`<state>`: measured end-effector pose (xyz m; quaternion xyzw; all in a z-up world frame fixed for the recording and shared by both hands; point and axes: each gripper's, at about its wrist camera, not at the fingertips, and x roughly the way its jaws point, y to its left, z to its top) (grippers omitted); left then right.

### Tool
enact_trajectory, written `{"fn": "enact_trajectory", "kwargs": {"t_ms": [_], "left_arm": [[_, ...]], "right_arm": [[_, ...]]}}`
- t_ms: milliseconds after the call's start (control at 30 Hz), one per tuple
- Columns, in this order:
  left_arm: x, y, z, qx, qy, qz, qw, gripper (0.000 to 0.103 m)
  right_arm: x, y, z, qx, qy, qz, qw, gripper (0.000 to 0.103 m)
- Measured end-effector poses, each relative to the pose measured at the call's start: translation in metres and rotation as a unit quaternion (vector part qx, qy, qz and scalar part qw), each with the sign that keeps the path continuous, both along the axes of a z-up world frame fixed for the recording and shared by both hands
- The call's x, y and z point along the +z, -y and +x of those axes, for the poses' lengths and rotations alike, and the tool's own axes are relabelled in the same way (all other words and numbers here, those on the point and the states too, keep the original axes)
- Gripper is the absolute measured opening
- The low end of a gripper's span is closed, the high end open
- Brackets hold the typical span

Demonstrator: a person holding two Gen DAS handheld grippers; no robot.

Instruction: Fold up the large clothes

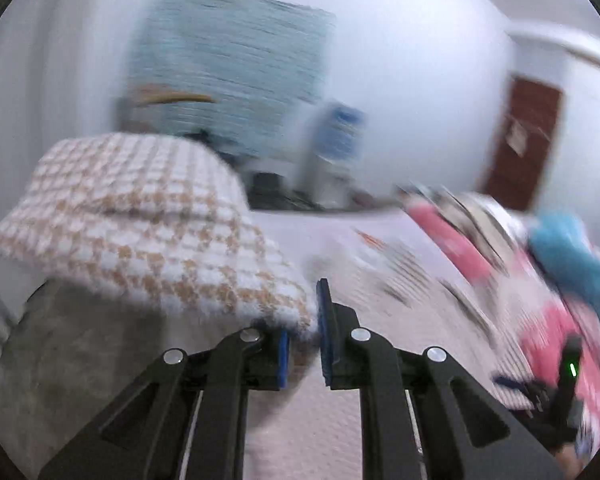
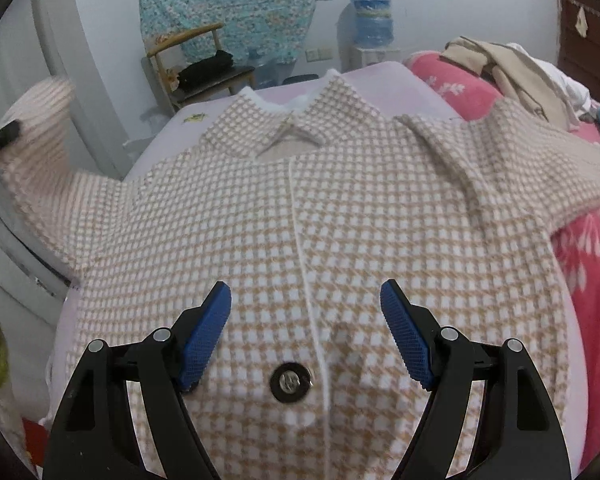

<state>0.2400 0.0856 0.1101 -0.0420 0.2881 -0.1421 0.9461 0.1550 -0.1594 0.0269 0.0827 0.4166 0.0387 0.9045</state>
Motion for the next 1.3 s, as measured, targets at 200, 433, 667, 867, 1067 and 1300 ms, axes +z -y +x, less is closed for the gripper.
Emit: {"fn": "enact_trajectory", "kwargs": {"t_ms": [200,433,667,867,1067,1300], "left_arm": [[-0.097,0.087,0.012,-0.068,-0.130,0.045,0.9882,0.067],[-0.134,0.090,-0.004,-0.044,-0.183,0.044,0.9812,0.079],[-0.108,0.040,-0.025,0.018,-0.154,0.013,0.9878,0.082],[-0.132,0.015,0.004,0.129,-0.169,0.057,0.9755,0.082],[-0.147,-0.019,0.015,0.191,-0.186,0.029,0.9635,0.082],[-0.157,-0.018,0.017,0.200,-0.181,0.034,0.9623,0.082]], "right_arm": [[-0.012,0.022,-0.016,0.001,-0.016,0.050,0.999,0.074],[-0.011,0.051,-0.039,-0.004,-0.051,0.102,0.993,0.077],[0.026,0.077,-0.042,0.020,-0.055,0.148,0.987,0.077],[0.060,0.035,0.007,0.094,-0.034,0.121,0.988,0.077],[0.049,-0.065,0.081,0.189,-0.047,0.061,0.979,0.075],[0.001,-0.162,0.153,0.255,-0.087,-0.045,0.962,0.064]]}}
